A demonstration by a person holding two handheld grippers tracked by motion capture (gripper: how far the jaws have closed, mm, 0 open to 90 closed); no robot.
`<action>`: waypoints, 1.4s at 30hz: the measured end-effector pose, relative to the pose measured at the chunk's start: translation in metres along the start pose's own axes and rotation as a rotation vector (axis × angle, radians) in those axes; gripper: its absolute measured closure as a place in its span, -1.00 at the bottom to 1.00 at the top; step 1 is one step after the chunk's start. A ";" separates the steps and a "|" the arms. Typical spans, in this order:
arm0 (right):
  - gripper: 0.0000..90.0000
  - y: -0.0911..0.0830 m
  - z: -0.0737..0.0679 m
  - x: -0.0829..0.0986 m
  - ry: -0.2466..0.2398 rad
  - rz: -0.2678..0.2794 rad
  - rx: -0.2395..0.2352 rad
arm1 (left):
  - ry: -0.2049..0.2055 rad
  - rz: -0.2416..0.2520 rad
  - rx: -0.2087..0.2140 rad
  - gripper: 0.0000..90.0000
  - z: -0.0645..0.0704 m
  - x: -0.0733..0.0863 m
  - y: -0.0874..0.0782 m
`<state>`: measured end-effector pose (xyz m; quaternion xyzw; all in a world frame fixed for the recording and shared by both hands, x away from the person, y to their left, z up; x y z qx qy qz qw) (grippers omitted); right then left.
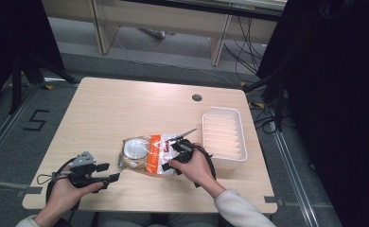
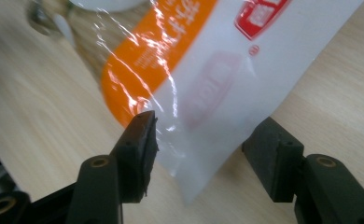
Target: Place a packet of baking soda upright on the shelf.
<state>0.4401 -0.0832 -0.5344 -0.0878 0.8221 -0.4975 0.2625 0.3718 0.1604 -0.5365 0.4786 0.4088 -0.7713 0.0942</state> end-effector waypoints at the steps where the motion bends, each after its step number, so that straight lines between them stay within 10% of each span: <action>1: 0.01 -0.002 -0.003 -0.002 0.020 0.001 -0.004 | 0.000 0.000 0.000 -0.22 0.000 0.000 0.000; 15: 0.15 0.022 -0.017 -0.018 -0.031 -0.022 -0.013 | 0.003 -0.001 0.002 -0.22 0.000 0.000 0.000; 27: 0.77 0.029 -0.022 -0.018 -0.015 -0.067 0.013 | 0.013 -0.007 0.001 -0.22 0.000 0.001 0.000; 42: 1.00 0.010 -0.025 -0.036 -0.153 -0.102 0.029 | 0.018 -0.005 0.002 -0.21 0.000 0.001 -0.001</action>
Point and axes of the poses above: each handheld gripper's, and its own axes: y roughly forward along the jaws, x roughly out of its underside, z roughly to its right, the point moved 7 cm from there along y, roughly forward along the jaws, and after that the axes turned 4 degrees about y, right-handed, at the moved point
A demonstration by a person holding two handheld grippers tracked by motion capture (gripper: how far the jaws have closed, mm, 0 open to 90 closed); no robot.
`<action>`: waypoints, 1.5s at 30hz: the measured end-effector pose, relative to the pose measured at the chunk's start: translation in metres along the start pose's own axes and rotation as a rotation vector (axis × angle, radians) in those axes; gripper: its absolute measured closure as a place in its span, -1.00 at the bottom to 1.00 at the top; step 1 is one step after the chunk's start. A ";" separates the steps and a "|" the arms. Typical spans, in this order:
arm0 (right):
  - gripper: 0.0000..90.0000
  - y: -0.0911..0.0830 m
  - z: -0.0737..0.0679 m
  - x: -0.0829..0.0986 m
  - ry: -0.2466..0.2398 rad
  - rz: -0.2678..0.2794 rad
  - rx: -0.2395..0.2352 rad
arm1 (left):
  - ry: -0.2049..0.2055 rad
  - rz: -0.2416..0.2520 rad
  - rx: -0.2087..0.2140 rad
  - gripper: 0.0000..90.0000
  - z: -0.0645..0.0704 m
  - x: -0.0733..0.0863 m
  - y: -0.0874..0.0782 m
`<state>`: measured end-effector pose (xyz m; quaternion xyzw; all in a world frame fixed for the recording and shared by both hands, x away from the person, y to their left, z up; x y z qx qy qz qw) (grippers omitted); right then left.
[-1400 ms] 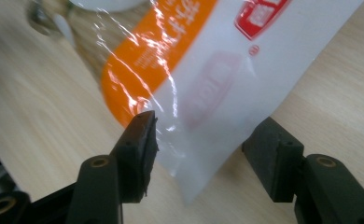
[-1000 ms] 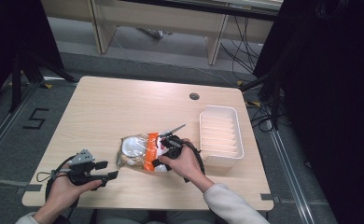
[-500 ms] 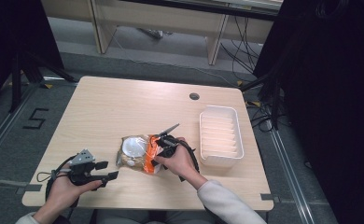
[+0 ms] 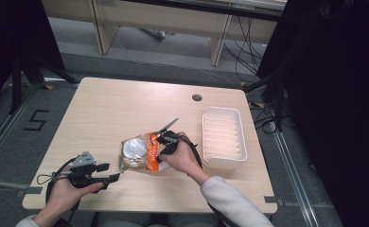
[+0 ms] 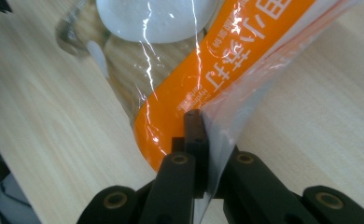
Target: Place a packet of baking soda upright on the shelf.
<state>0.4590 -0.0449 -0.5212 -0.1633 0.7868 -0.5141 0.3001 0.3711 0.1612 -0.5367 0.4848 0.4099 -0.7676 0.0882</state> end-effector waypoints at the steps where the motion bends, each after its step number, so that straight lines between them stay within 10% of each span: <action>1: 1.00 -0.003 0.001 -0.001 -0.008 -0.001 -0.004 | -0.001 0.001 0.000 -0.21 0.000 0.000 0.000; 45: 1.00 -0.119 -0.018 -0.006 -0.731 -0.252 0.096 | 0.002 0.000 -0.005 -0.21 0.000 0.000 0.000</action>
Point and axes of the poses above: each handheld gripper's, and its own axes: y roughly forward along the jaws, x roughly out of its underside, z roughly to its right, the point moved 7 cm from there along y, roughly forward along the jaws, and after that the axes turned 4 degrees about y, right-handed, at the moved point
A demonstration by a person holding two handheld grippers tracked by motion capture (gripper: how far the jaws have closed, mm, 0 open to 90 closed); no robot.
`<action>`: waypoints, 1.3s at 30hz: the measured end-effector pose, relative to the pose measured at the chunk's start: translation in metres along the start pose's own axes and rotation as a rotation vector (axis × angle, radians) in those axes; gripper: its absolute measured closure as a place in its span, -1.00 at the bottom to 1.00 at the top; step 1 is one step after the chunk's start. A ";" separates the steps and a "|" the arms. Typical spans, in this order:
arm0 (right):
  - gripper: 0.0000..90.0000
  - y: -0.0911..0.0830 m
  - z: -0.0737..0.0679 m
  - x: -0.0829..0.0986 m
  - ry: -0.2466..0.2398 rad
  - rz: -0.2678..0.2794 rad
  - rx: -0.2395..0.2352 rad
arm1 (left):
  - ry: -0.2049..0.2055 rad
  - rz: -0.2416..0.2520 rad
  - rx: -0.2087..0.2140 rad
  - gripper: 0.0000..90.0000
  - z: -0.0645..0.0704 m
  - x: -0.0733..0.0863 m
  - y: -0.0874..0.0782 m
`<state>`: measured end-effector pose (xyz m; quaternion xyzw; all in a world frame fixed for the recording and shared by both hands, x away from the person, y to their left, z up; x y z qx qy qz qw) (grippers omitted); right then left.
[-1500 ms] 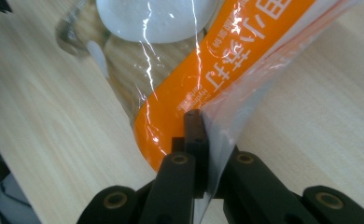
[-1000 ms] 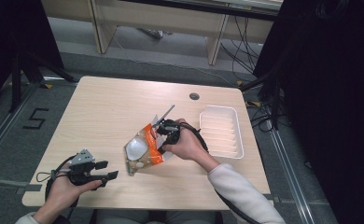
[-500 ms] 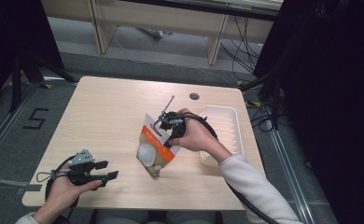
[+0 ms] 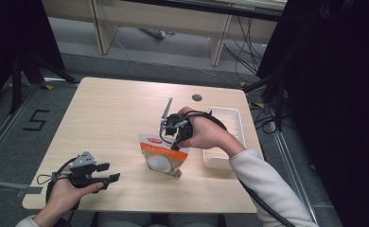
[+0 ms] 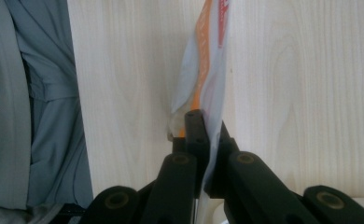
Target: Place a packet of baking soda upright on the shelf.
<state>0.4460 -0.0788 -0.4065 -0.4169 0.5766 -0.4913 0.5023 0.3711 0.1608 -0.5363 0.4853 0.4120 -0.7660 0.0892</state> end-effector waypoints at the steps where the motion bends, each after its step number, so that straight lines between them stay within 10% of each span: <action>1: 1.00 -0.002 -0.002 0.001 0.015 -0.012 0.003 | 0.001 0.000 0.000 -0.21 0.000 0.000 0.000; 25: 1.00 -0.031 -0.001 0.012 -0.081 -0.027 0.008 | -0.006 0.002 0.005 -0.21 0.000 0.000 0.001; 39: 1.00 -0.046 -0.002 0.018 -0.048 -0.039 0.013 | -0.006 0.000 0.006 -0.21 0.000 0.000 0.001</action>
Point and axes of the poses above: each handheld gripper's, and its own axes: y roughly forward along the jaws, x roughly out of its underside, z roughly to its right, the point moved 7 cm from there along y, roughly forward along the jaws, and after that the axes turned 4 degrees about y, right-handed, at the moved point
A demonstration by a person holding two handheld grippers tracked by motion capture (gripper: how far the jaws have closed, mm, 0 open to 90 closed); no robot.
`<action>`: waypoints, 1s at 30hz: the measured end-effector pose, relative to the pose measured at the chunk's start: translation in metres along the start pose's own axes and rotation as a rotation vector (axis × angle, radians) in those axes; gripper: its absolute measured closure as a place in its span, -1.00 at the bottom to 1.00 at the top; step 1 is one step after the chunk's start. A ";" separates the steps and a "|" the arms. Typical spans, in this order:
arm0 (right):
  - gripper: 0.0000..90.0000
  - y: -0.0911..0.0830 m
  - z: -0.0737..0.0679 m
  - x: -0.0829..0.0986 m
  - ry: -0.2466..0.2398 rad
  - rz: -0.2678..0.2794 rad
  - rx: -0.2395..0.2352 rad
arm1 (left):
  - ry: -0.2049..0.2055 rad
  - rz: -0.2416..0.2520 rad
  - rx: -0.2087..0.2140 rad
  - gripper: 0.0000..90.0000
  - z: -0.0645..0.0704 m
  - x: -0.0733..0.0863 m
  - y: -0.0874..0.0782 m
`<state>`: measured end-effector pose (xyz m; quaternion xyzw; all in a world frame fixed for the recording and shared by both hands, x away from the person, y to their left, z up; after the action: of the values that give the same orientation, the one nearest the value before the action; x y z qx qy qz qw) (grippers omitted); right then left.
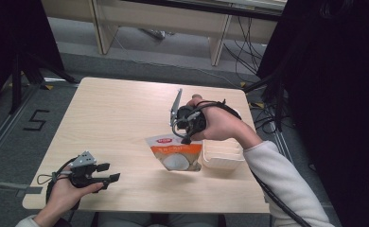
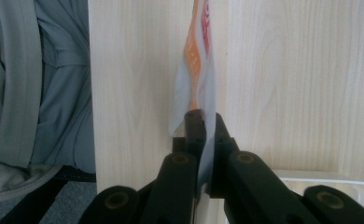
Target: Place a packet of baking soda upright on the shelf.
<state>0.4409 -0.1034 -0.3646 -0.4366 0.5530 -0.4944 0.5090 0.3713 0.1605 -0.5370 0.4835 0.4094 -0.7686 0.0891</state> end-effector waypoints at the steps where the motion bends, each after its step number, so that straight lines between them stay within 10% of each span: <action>1: 1.00 0.000 0.002 0.000 -0.028 0.007 0.002 | 0.000 0.001 0.000 -0.21 0.000 0.000 0.000; 30: 1.00 -0.035 0.014 0.010 -0.013 0.032 0.053 | -0.001 0.002 0.000 -0.21 0.000 0.000 0.000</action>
<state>0.4530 -0.1194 -0.3316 -0.4175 0.5434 -0.4979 0.5315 0.3715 0.1603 -0.5370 0.4835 0.4087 -0.7688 0.0900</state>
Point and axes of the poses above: each handheld gripper's, and its own axes: y roughly forward along the jaws, x roughly out of its underside, z roughly to its right, the point moved 7 cm from there along y, roughly forward along the jaws, and after that the axes turned 4 degrees about y, right-handed, at the moved point
